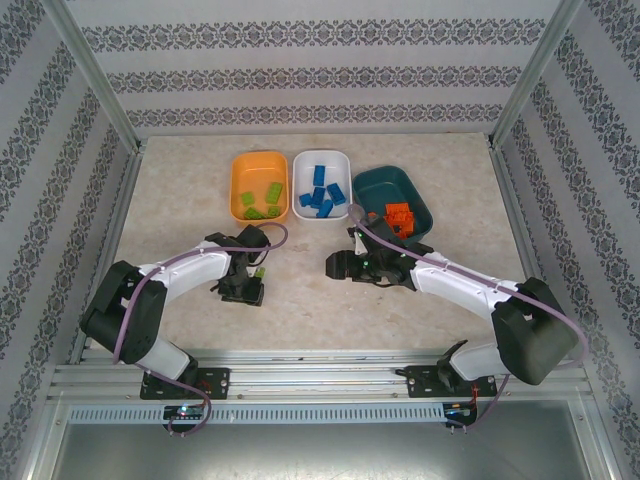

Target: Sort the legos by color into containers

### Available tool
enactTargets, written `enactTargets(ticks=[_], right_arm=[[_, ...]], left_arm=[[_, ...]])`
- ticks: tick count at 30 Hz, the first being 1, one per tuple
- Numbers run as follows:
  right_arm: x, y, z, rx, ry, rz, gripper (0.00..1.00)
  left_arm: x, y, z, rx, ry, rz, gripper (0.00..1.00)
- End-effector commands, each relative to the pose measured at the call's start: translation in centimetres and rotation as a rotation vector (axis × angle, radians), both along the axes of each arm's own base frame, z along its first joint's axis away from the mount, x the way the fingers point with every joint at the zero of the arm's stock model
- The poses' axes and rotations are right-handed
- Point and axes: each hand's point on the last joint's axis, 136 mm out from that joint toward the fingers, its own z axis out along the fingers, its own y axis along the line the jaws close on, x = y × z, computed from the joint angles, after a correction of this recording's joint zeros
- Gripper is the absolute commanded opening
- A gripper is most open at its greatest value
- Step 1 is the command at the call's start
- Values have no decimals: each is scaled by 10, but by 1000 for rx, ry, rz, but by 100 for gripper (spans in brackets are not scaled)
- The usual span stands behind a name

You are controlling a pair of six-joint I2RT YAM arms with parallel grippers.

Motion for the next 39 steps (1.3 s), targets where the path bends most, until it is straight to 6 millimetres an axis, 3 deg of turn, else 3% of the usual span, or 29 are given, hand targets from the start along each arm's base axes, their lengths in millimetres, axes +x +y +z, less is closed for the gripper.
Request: enactTargets(ticks=[1,6,12,18,22,25,32,39], right_arm=[[-1,1,7,30,-9,-3,66],[-1,1,10,29,-10,-4,66],[2,3,18,26,-15,1,66],[5,10,24,32,-13,9,66],[4,17,26,27,-8,22,66],[2,20,28,18,-4,34,66],[-1,18,26,-5,3,29,66],[-5,16,9,-29,41,28,66]], left_arm=[[0,-5,0,-15,-4,-22,38],[5,-10,13,-49,-43,-14,35],[21,-22,63,-146,-178,22,35],[64,-25,138,-207,-355,49,35],[111,-19,165,-232,-434,90,35],[148,-15,163,-270,-439,130,35],[226,-3,129,-256,-406,181,34],[281,9,89,-218,-373,209,34]])
